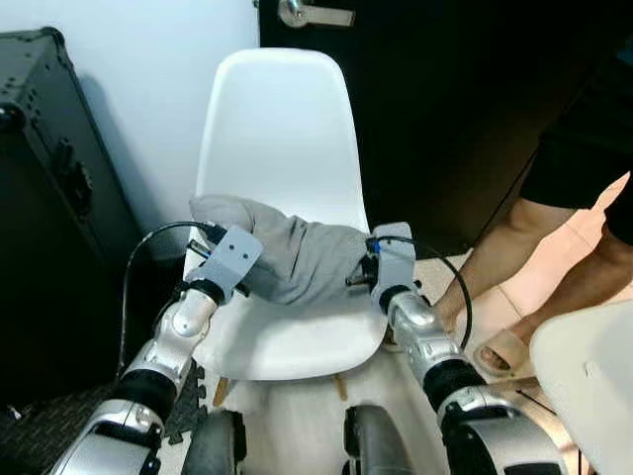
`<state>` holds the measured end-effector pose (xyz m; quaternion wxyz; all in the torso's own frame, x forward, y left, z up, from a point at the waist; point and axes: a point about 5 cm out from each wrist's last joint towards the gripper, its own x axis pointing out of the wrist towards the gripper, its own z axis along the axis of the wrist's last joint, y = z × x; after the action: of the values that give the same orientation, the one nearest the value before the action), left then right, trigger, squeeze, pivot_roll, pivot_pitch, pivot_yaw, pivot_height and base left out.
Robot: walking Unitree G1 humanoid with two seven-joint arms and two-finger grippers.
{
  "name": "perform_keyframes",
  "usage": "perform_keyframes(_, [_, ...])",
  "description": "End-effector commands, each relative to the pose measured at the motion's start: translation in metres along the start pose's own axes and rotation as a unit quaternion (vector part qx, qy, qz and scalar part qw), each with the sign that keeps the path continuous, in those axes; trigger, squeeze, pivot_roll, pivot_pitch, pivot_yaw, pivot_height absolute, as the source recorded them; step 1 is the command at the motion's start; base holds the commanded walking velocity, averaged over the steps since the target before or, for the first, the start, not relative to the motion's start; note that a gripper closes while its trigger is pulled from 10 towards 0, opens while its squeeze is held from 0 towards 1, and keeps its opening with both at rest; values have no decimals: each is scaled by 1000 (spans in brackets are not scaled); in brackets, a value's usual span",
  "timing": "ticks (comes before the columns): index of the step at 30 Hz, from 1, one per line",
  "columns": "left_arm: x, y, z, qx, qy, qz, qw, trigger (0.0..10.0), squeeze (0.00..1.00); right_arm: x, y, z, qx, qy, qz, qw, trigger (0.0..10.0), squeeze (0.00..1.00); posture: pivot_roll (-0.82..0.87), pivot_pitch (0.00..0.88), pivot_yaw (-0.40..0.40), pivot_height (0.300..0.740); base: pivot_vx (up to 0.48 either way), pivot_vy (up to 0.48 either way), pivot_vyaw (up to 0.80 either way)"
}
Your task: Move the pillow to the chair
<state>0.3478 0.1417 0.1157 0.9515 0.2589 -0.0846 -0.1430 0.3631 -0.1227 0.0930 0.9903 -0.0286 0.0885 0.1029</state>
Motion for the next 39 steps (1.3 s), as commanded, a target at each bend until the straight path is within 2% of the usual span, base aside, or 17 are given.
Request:
perform_keyframes(1, [3, -13, 9, 24, -32, -43, 998, 10000, 0, 6, 13, 17, -14, -35, 25, 999, 10000, 0, 41, 113, -109, 599, 0, 0, 0])
perform_keyframes(6, [6, -8, 11, 41, -39, -36, 998, 10000, 0, 10, 12, 31, -2, -69, 9, 998, 10000, 0, 38, 120, -108, 584, 0, 0, 0])
perform_keyframes(11, [6, -3, 9, 67, -45, -26, 996, 10000, 0, 11, 10, 45, -19, -106, -21, 994, 10000, 0, 36, 127, -107, 584, 0, 0, 0])
perform_keyframes(16, [-2, -10, 4, 88, -58, -53, 993, 10000, 0, 12, 7, 49, -21, -123, -46, 991, 10000, 0, 35, 126, -103, 584, 0, 0, 0])
perform_keyframes(17, [-5, -12, -1, 100, -46, -60, 992, 10000, 631, 10, 7, 45, -4, -123, -44, 991, 10000, 800, 33, 124, -102, 584, 0, 0, 0])
perform_keyframes(20, [-7, -14, -7, 112, -34, -67, 991, 10000, 631, 7, 7, 40, 14, -127, -44, 991, 10000, 800, 34, 123, -102, 584, 0, 0, 0])
perform_keyframes(21, [-11, -15, -12, 115, -22, -72, 990, 10000, 1000, 6, 7, 31, 20, -109, -44, 993, 10000, 1000, 34, 121, -98, 584, 0, 0, 0])
perform_keyframes(24, [-22, -14, -24, 116, 1, -71, 991, 10000, 1000, 0, 6, 10, 25, -77, -49, 996, 10000, 1000, 35, 108, -90, 584, 0, 0, 0])
perform_keyframes(27, [-26, -14, -27, 116, 5, -69, 991, 10000, 1000, -2, 4, 5, 22, -72, -52, 996, 10000, 1000, 35, 108, -90, 584, 0, 0, 0])
perform_keyframes(30, [-57, 0, -47, 113, 44, -35, 992, 10000, 1000, -12, -10, -18, 2, -23, -102, 994, 10000, 1000, 28, 94, -78, 584, 0, 0, 0])
perform_keyframes(31, [-57, 0, -47, 113, 44, -35, 992, 10000, 1000, -12, -10, -18, 2, -23, -102, 994, 10000, 1000, 28, 94, -78, 584, 0, 0, 0])
perform_keyframes(32, [-70, 8, -55, 116, 65, -16, 991, 10000, 1000, -15, -17, -26, -12, 1, -122, 992, 10000, 1000, 28, 94, -78, 584, 0, 0, 0])
perform_keyframes(34, [-70, 8, -55, 116, 65, -16, 991, 10000, 1000, -15, -17, -26, -12, 1, -122, 992, 10000, 1000, 28, 94, -78, 584, 0, 0, 0])
perform_keyframes(35, [-85, 18, -66, 122, 96, 15, 988, 10000, 1000, -18, -22, -34, -14, 28, -131, 991, 10000, 741, 30, 82, -76, 584, 0, 0, 0])
perform_keyframes(36, [-110, 32, -84, 134, 158, 66, 976, 10000, 1000, -22, -29, -37, 10, 35, -137, 990, 10000, 0, 31, 66, -76, 584, 0, 0, 0])
perform_keyframes(38, [-146, 50, -107, 136, 246, 146, 949, 10000, 1000, -25, -34, -39, 46, 34, -132, 990, 10000, 0, 32, 62, -75, 584, 0, 0, 0])
perform_keyframes(39, [-146, 50, -107, 136, 246, 146, 949, 10000, 1000, -25, -34, -39, 46, 34, -132, 990, 10000, 0, 32, 62, -75, 584, 0, 0, 0])
